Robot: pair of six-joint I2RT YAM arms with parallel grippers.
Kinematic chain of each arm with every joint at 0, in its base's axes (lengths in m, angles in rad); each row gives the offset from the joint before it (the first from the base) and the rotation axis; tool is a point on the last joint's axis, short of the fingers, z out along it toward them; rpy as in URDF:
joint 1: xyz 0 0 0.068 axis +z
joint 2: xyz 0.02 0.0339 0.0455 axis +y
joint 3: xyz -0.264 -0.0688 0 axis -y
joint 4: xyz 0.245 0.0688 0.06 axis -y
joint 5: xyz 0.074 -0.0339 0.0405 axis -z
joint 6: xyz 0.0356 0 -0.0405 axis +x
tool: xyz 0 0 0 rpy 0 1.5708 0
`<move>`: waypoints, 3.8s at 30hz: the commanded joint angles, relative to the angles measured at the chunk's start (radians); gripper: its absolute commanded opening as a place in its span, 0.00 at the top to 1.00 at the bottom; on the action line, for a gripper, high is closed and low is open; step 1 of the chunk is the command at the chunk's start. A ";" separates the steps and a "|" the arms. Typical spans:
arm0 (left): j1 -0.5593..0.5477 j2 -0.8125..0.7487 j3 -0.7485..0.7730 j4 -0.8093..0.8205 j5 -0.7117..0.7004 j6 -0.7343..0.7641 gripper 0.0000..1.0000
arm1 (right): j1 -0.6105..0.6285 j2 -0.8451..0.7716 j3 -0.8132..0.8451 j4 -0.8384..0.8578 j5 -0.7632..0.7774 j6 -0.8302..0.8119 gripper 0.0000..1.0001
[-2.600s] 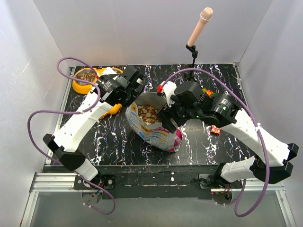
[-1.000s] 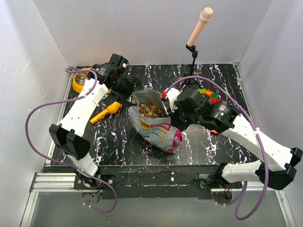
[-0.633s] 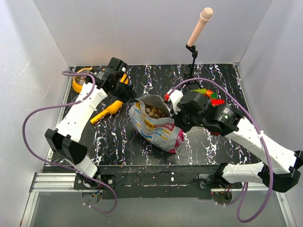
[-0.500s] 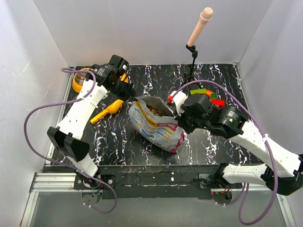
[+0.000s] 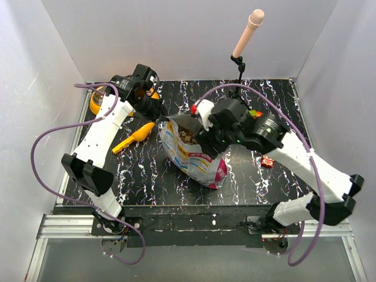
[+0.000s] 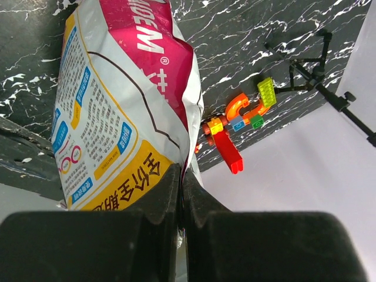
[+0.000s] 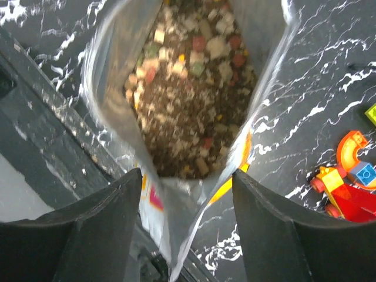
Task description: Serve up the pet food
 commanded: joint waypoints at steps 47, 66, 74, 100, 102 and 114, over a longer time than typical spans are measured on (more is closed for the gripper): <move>0.147 -0.143 -0.034 -0.170 -0.073 -0.013 1.00 | 0.081 0.140 0.083 0.272 0.090 0.021 0.20; 0.149 -0.272 -0.092 -0.170 -0.133 0.167 0.41 | 0.048 0.101 0.027 0.184 0.027 -0.088 0.99; 0.121 -0.432 -0.215 -0.168 0.140 0.027 0.29 | 0.038 0.101 0.033 0.204 -0.007 -0.088 0.99; -0.236 -0.315 -0.325 -0.113 -0.215 -0.039 0.36 | 0.038 0.078 0.094 0.135 -0.007 -0.087 0.99; -0.238 -0.324 -0.368 -0.055 -0.206 -0.026 0.43 | 0.039 0.082 0.097 0.132 -0.010 -0.090 0.99; -0.227 -0.306 -0.287 0.023 -0.183 0.032 0.99 | 0.131 0.106 0.053 0.232 0.070 -0.183 0.44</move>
